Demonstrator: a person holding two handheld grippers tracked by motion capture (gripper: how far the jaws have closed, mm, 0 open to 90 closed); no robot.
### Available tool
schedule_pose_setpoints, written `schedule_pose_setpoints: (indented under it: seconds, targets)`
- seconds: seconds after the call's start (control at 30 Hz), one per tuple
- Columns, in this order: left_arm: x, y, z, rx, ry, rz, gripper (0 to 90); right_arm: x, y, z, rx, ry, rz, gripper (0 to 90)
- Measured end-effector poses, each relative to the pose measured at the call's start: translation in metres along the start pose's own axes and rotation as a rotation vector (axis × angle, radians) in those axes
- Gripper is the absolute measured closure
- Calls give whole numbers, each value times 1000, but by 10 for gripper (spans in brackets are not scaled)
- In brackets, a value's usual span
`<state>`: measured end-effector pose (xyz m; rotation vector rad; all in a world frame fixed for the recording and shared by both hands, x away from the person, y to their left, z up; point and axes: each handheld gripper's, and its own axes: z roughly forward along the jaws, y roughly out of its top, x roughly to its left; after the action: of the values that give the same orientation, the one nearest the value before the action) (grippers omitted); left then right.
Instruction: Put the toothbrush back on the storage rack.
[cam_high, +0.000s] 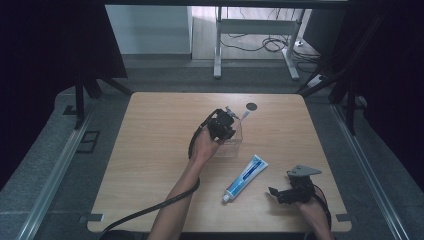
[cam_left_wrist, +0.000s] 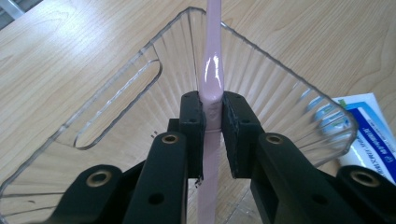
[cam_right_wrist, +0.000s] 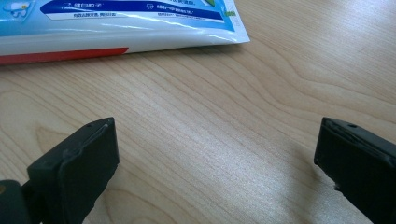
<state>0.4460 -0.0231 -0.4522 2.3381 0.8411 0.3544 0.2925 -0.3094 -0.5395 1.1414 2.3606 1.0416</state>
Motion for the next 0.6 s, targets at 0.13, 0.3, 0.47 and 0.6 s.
schedule_pose_setpoints:
  seconds: [0.13,0.3,0.47,0.6]
  targets:
    - [0,-1,1,15,4,10,789,0,0,0,2,0,-2,0]
    - [-2,-2,3,37,6,33,834,0,0,1,5,2,-3,0]
    - [-3,-2,4,28,2,17,831,0,0,1,8,3,-4,0]
    - [-2,-2,4,37,-6,12,830,0,0,1,9,3,-4,0]
